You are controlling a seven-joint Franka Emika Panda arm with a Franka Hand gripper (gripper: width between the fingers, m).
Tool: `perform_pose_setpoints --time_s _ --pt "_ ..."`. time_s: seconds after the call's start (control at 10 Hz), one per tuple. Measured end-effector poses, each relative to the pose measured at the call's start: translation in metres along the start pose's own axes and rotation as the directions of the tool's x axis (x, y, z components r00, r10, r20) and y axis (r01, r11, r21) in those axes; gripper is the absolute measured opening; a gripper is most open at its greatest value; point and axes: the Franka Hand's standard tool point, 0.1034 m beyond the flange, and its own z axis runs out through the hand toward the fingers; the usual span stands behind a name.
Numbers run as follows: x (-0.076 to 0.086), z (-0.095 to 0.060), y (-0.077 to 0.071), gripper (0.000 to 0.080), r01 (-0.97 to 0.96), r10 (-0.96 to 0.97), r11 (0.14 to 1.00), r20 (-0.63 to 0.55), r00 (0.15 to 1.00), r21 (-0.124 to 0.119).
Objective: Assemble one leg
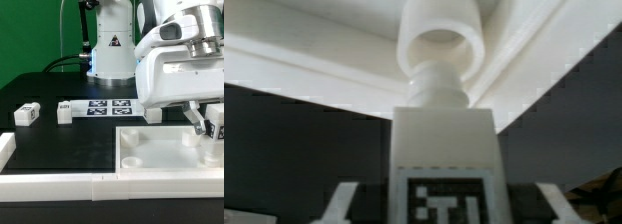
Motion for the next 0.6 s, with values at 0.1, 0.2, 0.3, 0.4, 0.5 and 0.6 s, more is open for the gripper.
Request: perform_pose_setpoints --time_s 0.1,0.2,0.3,0.4,0.5,0.6 --pt "-0.0009 -0.0007 -0.0022 0.0289 0.002 -0.002 1.0 -0.004 1.0 0.0" --pt "-0.0016 -0.0022 -0.0041 0.0289 0.005 -0.005 1.0 -0.005 1.0 0.001" --pt "-0.001 -0.0054 -0.0037 0.0289 0.006 -0.006 1.0 -0.006 1.0 0.0" --pt "-0.0011 -0.0075 -0.0018 0.0289 0.007 -0.007 1.0 -0.006 1.0 -0.003" --pt "-0.0052 -0.007 0.0018 0.0289 0.007 -0.007 1.0 -0.002 1.0 -0.006" --pt "-0.0102 -0.0048 0.0029 0.0288 0.005 -0.005 1.0 0.001 1.0 -0.007"
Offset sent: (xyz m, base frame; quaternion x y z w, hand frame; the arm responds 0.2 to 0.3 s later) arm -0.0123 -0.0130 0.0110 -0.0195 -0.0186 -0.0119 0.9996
